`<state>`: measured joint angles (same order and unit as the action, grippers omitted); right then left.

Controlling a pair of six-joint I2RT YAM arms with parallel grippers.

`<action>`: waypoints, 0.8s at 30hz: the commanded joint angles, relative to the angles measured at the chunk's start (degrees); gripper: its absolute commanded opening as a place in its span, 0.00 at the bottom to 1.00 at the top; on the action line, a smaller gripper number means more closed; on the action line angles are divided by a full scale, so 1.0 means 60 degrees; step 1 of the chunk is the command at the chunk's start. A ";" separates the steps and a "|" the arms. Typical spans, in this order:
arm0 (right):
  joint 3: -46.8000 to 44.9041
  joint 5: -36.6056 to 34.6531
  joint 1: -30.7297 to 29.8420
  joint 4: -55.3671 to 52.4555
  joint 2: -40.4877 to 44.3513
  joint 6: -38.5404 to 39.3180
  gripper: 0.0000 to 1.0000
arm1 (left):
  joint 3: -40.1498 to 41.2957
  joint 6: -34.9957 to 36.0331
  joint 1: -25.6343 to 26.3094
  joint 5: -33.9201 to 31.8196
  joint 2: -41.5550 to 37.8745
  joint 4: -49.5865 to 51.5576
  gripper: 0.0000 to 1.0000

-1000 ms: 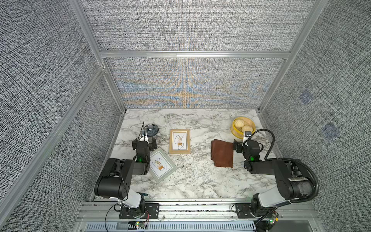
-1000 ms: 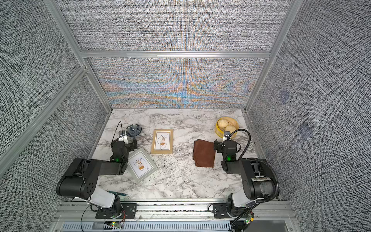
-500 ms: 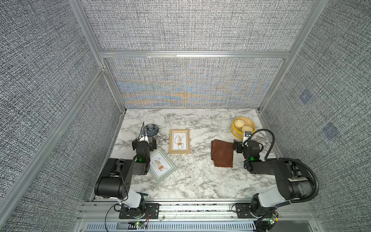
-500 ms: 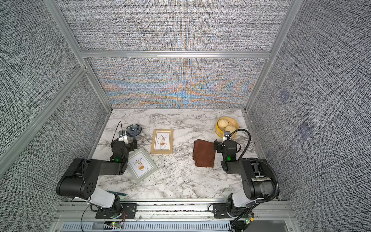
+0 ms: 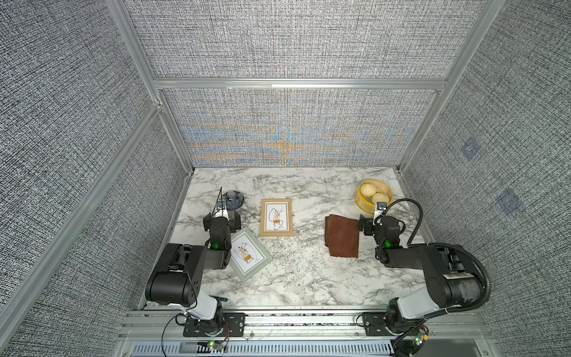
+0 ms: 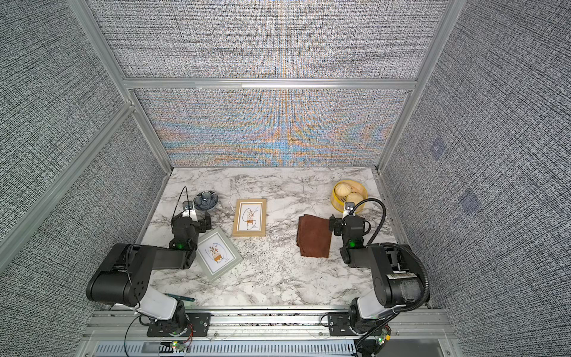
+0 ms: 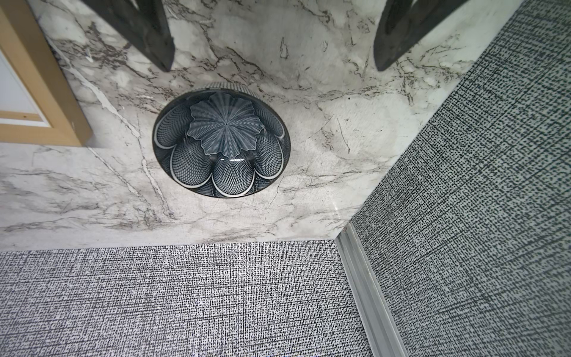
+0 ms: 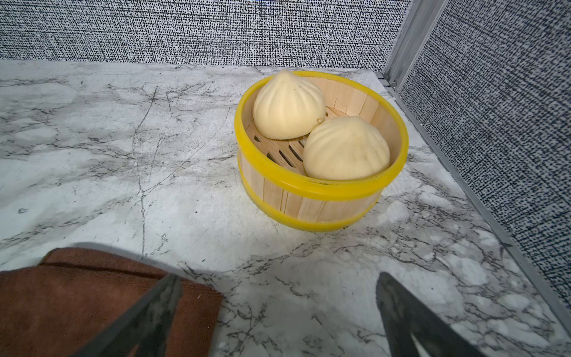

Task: Wipe the picture frame with a cloth
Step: Pick up the cleaning item at the center of the board.

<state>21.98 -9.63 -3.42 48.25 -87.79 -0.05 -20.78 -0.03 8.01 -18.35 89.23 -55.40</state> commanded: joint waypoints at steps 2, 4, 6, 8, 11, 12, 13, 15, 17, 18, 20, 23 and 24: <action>-0.0044 -0.0052 -0.0002 0.0298 -0.0014 -0.0016 0.99 | 0.0321 0.0006 -0.0005 -0.0201 -0.0236 -0.0558 1.00; -0.0315 0.0066 -0.0007 0.0703 0.0105 0.0057 0.99 | 0.0605 -0.0103 -0.0011 -0.0382 -0.0689 -0.0659 1.00; -0.0601 0.0265 -0.0016 0.1035 0.0413 0.0151 0.99 | 0.0758 -0.0082 -0.0013 -0.0470 -0.1253 -0.0495 1.00; -0.0662 0.0312 -0.0045 0.0798 0.0900 0.0210 0.99 | 0.0736 -0.0144 -0.0016 -0.0604 -0.1991 0.0170 1.00; -0.0382 0.0283 -0.0103 -0.0569 0.2008 0.0302 0.99 | 0.0319 -0.0283 -0.0013 -0.0743 -0.3103 0.1724 1.00; -0.0179 0.0153 -0.0131 -0.1215 0.2396 0.0289 0.99 | 0.0123 -0.0288 -0.0013 -0.0601 -0.3406 0.2266 1.00; 0.0045 0.0017 -0.0148 -0.1784 0.2778 0.0174 0.99 | -0.0104 -0.0234 -0.0016 -0.0359 -0.3658 0.2785 1.00; 0.0629 -0.0224 -0.0174 -0.3333 0.3403 -0.0217 0.99 | -0.0638 -0.0685 -0.0008 -0.0161 -0.4096 0.4007 1.00; 0.1690 -0.0627 -0.0169 -0.5442 0.3728 -0.1108 0.99 | -0.1196 -0.1155 -0.0011 0.0148 -0.4465 0.5256 1.00; 0.2345 -0.0762 -0.0166 -0.6732 0.3713 -0.1618 0.99 | -0.1538 -0.1716 -0.0014 0.0230 -0.4675 0.5985 1.00; 0.3610 -0.0644 -0.0170 -0.9007 0.3425 -0.2352 0.99 | -0.2278 -0.2849 -0.0014 0.0190 -0.4897 0.7589 1.00; 0.4827 0.0366 -0.0192 -1.0834 0.2939 -0.2944 0.99 | -0.3284 -0.3737 -0.0004 0.0518 -0.4978 0.9501 1.00; 0.5004 0.0848 -0.0217 -1.1095 0.2860 -0.3051 0.99 | -0.3480 -0.3818 -0.0013 0.0654 -0.5008 0.9890 1.00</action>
<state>49.74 -10.07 -4.49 -0.49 -69.65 -12.75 -39.13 -16.05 8.01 -17.23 59.55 -11.03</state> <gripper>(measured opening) 0.991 0.998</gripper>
